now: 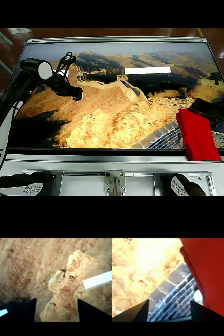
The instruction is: Fold the shirts.
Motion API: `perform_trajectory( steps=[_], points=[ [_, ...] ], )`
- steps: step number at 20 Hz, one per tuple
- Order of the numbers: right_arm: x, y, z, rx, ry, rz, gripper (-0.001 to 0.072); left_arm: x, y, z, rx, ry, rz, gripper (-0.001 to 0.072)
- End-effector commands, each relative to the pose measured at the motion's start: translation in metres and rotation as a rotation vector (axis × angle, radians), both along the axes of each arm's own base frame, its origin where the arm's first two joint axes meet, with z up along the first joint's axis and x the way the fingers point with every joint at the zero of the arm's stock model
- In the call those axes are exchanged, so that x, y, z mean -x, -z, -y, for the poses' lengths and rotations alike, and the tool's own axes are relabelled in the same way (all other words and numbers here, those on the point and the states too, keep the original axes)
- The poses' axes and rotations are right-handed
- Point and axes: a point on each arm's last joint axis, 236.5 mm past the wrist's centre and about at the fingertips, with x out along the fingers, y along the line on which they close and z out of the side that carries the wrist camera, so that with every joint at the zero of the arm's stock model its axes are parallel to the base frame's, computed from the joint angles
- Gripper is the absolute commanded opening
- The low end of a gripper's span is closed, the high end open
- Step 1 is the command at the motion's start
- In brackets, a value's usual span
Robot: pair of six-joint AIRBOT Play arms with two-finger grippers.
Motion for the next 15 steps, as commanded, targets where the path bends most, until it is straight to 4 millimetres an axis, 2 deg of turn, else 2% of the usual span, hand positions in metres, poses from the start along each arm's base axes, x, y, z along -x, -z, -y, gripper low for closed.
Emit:
perform_trajectory(
  steps=[1, 4, 15],
  points=[
    [-0.0018, 0.0174, -0.0351, -0.028, -0.095, -0.078, 0.0641, 0.0052, 0.0072, 0.0074, 0.003, -0.001, -0.032, 0.0594],
    [-0.0054, 0.0151, -0.0442, -0.053, -0.105, -0.061, 0.0642, 0.0053, 0.0074, 0.0078, 0.004, -0.001, -0.033, 0.0594],
    [-0.0054, 0.0151, -0.0442, -0.054, -0.105, -0.06, 0.0641, 0.0051, 0.0074, 0.0074, 0.002, 0.002, -0.031, 0.0594]
  ],
)
